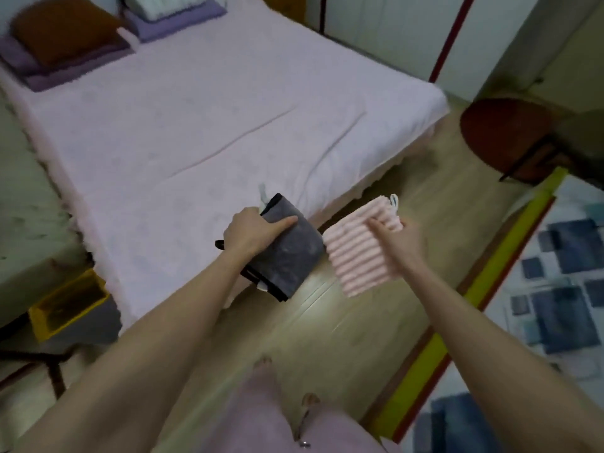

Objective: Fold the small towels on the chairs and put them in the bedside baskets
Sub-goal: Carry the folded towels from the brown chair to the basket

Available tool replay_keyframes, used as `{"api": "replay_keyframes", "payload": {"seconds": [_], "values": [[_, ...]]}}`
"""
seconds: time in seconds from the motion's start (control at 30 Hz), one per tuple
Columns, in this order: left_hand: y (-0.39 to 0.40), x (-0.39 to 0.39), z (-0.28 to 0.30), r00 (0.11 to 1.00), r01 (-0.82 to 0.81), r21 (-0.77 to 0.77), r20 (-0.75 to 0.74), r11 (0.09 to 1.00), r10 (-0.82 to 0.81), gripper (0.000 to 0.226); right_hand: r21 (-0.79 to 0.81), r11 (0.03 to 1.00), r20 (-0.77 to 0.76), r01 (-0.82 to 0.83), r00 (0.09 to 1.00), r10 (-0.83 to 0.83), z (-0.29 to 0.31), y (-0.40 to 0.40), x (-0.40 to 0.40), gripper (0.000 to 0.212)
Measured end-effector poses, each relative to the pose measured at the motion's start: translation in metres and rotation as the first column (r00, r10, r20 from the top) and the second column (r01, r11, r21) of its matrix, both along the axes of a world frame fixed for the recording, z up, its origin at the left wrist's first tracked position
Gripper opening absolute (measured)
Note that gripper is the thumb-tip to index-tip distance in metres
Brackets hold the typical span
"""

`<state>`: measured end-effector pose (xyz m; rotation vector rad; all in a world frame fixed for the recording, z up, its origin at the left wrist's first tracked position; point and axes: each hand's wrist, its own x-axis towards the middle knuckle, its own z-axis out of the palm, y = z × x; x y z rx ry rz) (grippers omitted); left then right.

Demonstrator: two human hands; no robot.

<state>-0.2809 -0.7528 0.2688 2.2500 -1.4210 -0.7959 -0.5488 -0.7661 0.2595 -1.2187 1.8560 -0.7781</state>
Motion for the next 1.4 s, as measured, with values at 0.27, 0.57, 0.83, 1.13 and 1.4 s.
{"api": "replay_keyframes", "payload": {"seconds": [0.27,0.57,0.83,1.13,1.4], "values": [[-0.187,-0.149,-0.002,0.945,0.327,-0.022,0.032,0.945,-0.326,0.064,-0.049,0.955,0.043,0.292,0.956,-0.290,-0.003,-0.104,-0.132,0.043],[-0.421,-0.307,0.008,0.832,0.554,-0.079,0.078,0.829,-0.549,0.073,-0.111,0.837,0.012,0.537,0.842,-0.539,0.017,-0.262,-0.263,0.031],[-0.575,-0.489,-0.003,0.673,0.739,-0.117,0.064,0.664,-0.737,0.059,-0.131,0.709,-0.014,0.693,0.714,-0.700,0.005,-0.384,-0.409,0.035],[-0.768,-0.656,-0.006,0.684,0.727,-0.098,0.025,0.680,-0.729,0.064,-0.090,0.719,-0.119,0.689,0.709,-0.695,0.006,-0.587,-0.581,0.038],[-0.988,-0.740,-0.019,0.739,0.670,-0.070,-0.032,0.739,-0.673,0.067,-0.085,0.780,-0.193,0.619,0.758,-0.623,-0.002,-0.819,-0.689,0.051]]}}
